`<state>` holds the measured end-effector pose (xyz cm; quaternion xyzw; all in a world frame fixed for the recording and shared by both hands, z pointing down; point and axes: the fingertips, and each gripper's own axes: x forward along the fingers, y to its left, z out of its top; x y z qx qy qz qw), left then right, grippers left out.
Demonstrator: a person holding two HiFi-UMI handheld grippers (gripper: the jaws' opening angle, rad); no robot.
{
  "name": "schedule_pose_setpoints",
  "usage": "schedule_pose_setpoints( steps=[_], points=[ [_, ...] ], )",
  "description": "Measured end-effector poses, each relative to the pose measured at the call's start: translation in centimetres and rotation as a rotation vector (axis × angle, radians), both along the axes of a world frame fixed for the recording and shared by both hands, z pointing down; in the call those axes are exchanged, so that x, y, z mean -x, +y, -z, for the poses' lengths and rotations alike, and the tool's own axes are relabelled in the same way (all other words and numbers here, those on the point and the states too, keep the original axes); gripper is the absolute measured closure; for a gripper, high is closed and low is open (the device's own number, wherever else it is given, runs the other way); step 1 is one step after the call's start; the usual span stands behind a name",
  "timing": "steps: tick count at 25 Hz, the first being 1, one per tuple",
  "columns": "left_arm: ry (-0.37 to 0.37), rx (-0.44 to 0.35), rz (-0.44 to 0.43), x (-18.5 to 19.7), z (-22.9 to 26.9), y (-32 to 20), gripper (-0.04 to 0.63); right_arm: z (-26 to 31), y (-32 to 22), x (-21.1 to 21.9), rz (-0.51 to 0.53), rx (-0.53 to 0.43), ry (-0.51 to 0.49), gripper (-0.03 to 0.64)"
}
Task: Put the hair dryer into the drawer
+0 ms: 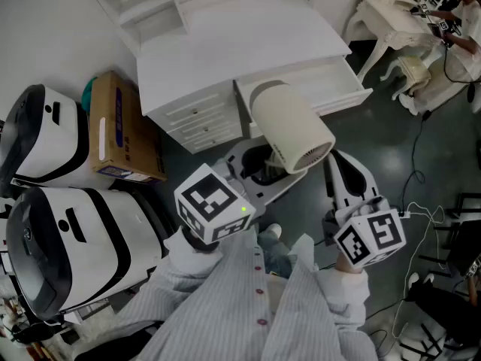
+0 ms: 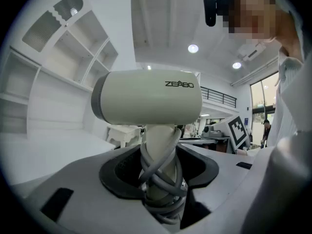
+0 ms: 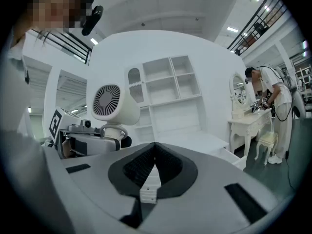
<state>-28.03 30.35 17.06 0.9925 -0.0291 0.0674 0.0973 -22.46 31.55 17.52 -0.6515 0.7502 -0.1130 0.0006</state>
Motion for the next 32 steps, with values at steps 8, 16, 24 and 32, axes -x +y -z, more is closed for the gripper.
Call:
schedule_pose_setpoints(
  steps=[8,16,24,32],
  points=[
    [0.014,-0.003,0.009,-0.5,0.6,0.7,0.380,0.2,1.3,-0.5,-0.007,-0.003,0.005,0.604],
    [0.027,-0.004,0.047,0.1,0.5,1.8,0.380,0.1,2.9,-0.4,0.016,-0.003,0.017,0.604],
    [0.029,0.002,0.064,-0.2,-0.2,1.8,0.380,-1.0,4.0,-1.5,-0.005,0.012,0.003,0.604],
    [0.021,0.021,0.041,-3.3,-1.1,-2.7,0.380,-1.9,-0.2,-4.7,-0.035,0.029,-0.010,0.604]
  ],
)
